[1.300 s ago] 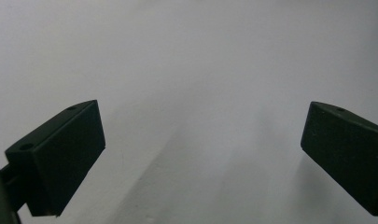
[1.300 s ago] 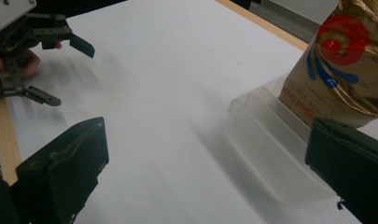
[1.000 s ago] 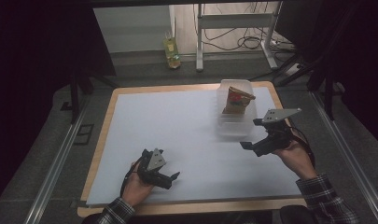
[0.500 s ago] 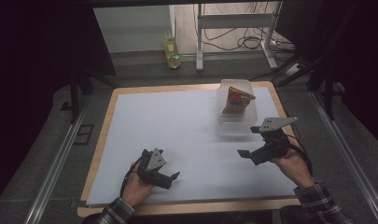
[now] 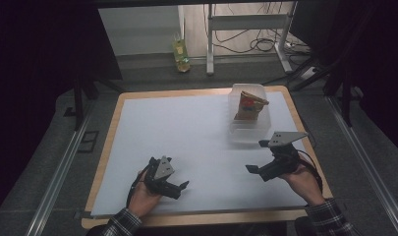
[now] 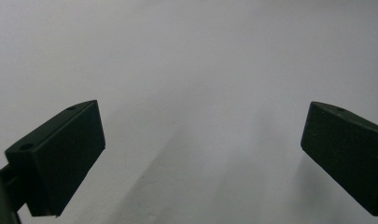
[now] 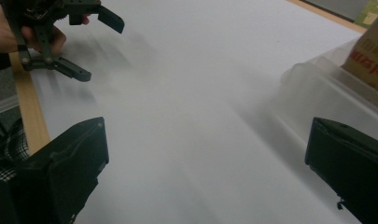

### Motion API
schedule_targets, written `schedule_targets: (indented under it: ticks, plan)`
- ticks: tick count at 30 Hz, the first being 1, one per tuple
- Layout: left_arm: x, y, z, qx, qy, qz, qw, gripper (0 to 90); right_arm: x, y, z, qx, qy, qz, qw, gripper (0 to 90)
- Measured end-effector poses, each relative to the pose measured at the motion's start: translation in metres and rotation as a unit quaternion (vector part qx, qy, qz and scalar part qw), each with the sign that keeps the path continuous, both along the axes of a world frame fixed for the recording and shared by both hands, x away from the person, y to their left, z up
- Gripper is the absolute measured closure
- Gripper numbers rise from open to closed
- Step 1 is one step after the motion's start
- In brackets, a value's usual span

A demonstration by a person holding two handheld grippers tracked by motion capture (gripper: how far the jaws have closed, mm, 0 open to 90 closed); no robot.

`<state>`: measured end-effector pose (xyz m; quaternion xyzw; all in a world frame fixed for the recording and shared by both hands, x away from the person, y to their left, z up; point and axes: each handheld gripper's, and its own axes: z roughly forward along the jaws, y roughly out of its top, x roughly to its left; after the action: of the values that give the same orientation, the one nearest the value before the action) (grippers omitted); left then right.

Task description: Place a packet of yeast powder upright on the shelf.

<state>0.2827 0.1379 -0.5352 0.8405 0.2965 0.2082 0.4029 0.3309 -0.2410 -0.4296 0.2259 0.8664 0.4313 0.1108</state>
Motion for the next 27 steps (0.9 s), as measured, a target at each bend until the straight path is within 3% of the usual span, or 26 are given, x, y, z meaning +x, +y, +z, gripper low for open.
schedule_targets:
  ticks: [27]
  plan:
    - [0.0,0.002,0.0,-0.003,0.001,0.002,1.0,0.0,-0.014,0.016,-0.043,-0.01,-0.006,0.013,0.9998,0.0]
